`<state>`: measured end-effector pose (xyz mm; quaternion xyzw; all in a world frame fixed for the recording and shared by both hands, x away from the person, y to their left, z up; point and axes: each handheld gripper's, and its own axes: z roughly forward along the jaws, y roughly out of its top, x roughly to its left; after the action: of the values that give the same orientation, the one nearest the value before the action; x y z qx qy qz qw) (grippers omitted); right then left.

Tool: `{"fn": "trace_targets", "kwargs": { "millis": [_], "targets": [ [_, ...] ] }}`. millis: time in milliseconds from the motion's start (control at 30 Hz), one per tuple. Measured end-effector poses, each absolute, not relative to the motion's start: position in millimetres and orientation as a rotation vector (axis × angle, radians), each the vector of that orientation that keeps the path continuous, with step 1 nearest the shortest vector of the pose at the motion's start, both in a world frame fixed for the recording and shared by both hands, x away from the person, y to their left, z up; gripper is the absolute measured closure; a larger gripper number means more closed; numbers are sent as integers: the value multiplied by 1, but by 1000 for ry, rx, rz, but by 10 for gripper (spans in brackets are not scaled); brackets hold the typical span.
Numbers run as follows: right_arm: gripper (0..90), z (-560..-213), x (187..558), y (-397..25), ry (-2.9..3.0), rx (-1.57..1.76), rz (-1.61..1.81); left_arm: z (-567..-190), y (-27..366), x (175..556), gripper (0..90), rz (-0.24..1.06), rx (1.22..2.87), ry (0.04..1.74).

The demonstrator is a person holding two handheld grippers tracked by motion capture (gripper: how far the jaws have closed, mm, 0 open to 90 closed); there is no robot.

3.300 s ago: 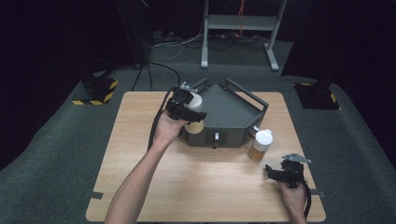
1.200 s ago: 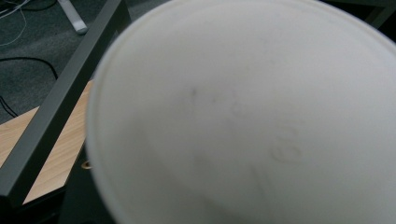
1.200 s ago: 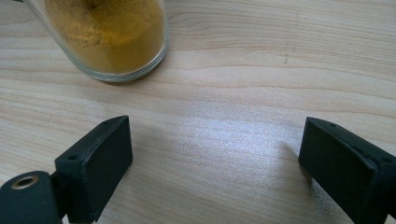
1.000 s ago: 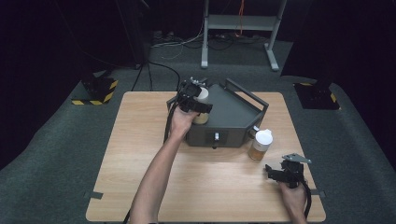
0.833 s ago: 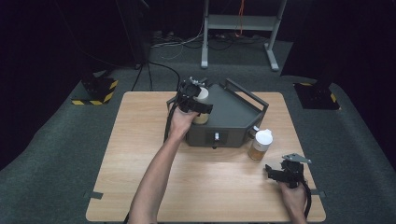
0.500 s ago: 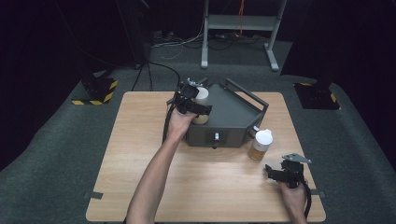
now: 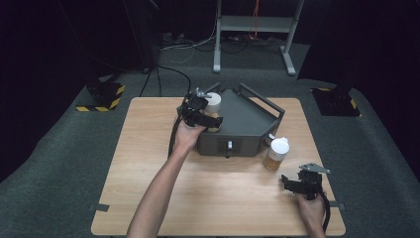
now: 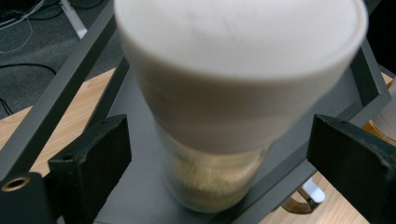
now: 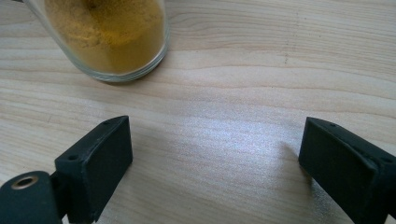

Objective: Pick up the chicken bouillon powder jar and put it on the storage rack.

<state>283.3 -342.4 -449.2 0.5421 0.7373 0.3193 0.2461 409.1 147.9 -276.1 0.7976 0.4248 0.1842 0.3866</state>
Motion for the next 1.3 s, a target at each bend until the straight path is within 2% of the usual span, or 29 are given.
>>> {"fn": "trace_targets", "kwargs": {
  "millis": [1300],
  "targets": [
    [93, -449, 283, -342, 2011, 1477, 871, -324, 182, 362, 66, 381, 2005, 1054]
  ]
}}
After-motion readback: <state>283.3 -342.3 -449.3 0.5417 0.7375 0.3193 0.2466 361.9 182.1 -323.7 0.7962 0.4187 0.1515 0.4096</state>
